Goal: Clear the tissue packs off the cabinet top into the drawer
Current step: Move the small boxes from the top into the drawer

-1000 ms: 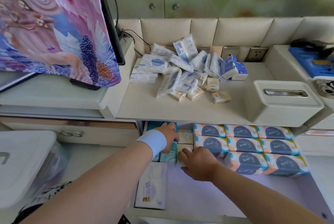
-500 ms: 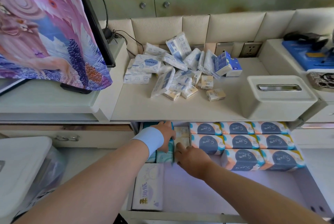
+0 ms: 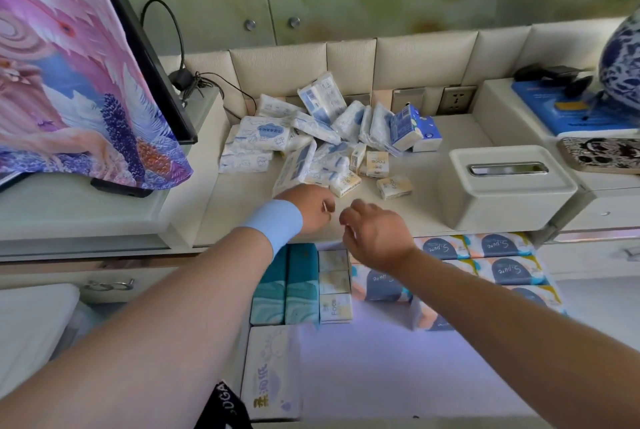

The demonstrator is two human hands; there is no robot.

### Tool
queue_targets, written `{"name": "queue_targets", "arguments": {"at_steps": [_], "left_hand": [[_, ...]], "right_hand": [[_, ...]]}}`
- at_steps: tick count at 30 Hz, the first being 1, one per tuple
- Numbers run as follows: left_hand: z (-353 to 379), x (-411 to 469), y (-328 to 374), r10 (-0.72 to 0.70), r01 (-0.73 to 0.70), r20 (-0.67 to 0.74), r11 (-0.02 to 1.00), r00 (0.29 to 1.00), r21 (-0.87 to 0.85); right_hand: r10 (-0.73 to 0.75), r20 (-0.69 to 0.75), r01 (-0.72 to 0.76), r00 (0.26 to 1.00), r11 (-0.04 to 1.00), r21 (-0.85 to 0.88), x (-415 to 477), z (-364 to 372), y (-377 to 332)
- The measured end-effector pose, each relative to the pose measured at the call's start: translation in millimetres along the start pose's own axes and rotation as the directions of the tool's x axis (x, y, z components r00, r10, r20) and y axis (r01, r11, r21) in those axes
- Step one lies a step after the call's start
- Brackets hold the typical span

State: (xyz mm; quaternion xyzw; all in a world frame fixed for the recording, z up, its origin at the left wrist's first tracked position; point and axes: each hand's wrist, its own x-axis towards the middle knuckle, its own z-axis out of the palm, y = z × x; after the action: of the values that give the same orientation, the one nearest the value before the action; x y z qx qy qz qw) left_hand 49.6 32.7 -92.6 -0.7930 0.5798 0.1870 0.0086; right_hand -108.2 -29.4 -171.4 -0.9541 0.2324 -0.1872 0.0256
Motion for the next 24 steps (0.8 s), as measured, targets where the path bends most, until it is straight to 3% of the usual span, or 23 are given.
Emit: {"name": "queue_targets", "arguments": {"at_steps": [3,6,9,12,16,18,21,22,24], "left_hand": [[-12.1,15.3,1.8,-0.017,0.006,-0.089,0.993,0.996,-0.115],[-11.0,32.2,-1.9,-0.056,0.055,-0.114,0.998,0.992,-0.010],[-6.4,41.2,-5.3,-0.172,0.179,-0.062,0.970,0.983,0.162],[2.4,49.8,-7.6,-0.185,0.190,-0.044,0.946,0.982,0.262],[12.4,58.8,-11.1,-0.185,0.179,0.024,0.970,0.982,0.167],[13.9,62.2,-12.7,-0.197,0.189,0.029,0.967,0.980,0.171],[15.5,66.2,-12.1,-0.205,0.195,0.028,0.960,0.978,0.203],[16.3,67.1,-11.9,-0.205,0.195,0.025,0.958,0.978,0.211],[17.8,68.6,-12.2,-0.206,0.197,0.018,0.957,0.978,0.211]], "right_hand": [[0.239,0.121,-0.222,0.963,0.965,-0.137,20.7,-16.1,34.8],[0.397,0.292,-0.341,0.870,0.913,-0.223,27.1,-20.5,62.6],[0.415,0.409,-0.381,0.813,0.909,-0.167,25.7,-17.1,76.8],[0.375,0.329,-0.317,0.867,0.923,-0.218,30.4,-13.4,80.1],[0.407,0.351,-0.312,0.843,0.903,-0.296,43.7,-8.9,81.8],[0.400,0.246,-0.348,0.883,0.909,-0.231,47.3,-6.5,83.8],[0.387,-0.031,-0.388,0.922,0.922,-0.009,55.8,-5.4,83.8],[0.394,-0.059,-0.392,0.917,0.919,0.033,61.3,-6.1,83.1],[0.414,0.021,-0.414,0.910,0.909,0.051,73.2,-6.0,83.2]]}}
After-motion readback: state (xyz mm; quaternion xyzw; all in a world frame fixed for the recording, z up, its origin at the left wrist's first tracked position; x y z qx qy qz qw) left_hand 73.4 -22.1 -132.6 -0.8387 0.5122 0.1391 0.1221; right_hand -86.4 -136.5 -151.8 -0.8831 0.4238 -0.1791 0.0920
